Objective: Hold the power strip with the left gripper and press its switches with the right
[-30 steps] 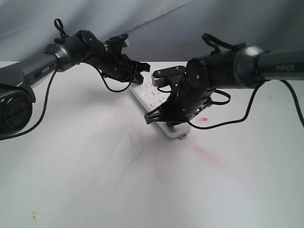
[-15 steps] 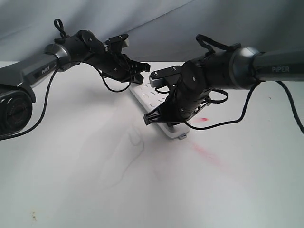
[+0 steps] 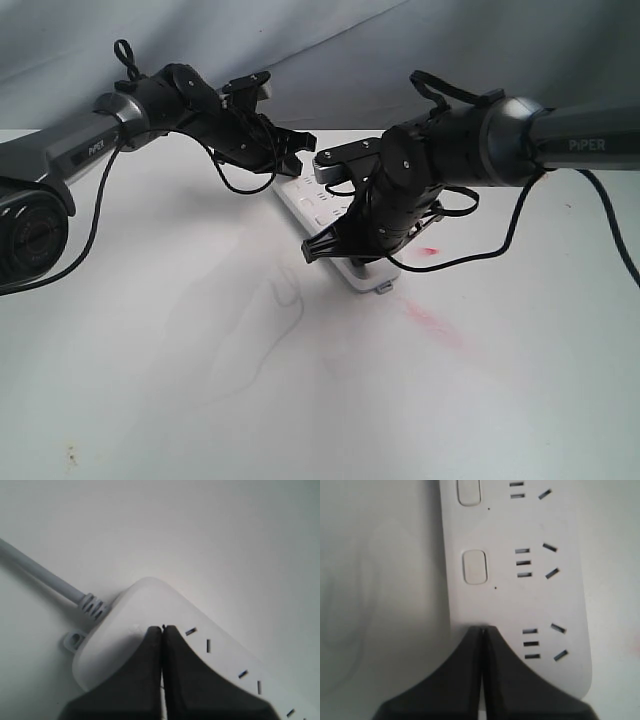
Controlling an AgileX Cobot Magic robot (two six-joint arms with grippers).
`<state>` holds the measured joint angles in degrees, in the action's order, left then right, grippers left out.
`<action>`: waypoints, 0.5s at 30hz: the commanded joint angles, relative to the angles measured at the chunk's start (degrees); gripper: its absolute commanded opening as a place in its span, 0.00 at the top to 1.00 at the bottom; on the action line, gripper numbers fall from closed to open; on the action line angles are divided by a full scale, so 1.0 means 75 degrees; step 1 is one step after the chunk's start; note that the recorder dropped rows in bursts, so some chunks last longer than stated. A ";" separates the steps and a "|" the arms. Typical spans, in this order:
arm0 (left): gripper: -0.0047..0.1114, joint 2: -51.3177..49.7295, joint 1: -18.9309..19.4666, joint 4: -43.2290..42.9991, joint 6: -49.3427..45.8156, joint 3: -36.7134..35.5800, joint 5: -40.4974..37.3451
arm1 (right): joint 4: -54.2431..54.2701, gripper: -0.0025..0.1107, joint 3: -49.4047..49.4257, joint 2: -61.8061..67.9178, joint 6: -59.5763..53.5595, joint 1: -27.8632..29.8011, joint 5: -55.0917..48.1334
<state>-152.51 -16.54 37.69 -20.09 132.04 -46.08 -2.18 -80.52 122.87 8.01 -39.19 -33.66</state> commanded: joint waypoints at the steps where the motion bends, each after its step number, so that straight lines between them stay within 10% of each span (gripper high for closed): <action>1: 0.96 -0.0056 -0.0015 -0.0065 -0.0003 0.0026 -0.0026 | -0.0033 0.98 0.0330 0.0716 0.0052 -0.0033 -0.1610; 15: 0.96 -0.0056 -0.0015 -0.0065 -0.0003 0.0026 -0.0026 | -0.0220 0.98 0.0330 0.0734 0.0070 -0.0182 -0.1744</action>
<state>-152.51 -16.54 37.69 -20.09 132.04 -46.08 -4.77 -81.07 123.05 8.59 -39.92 -34.71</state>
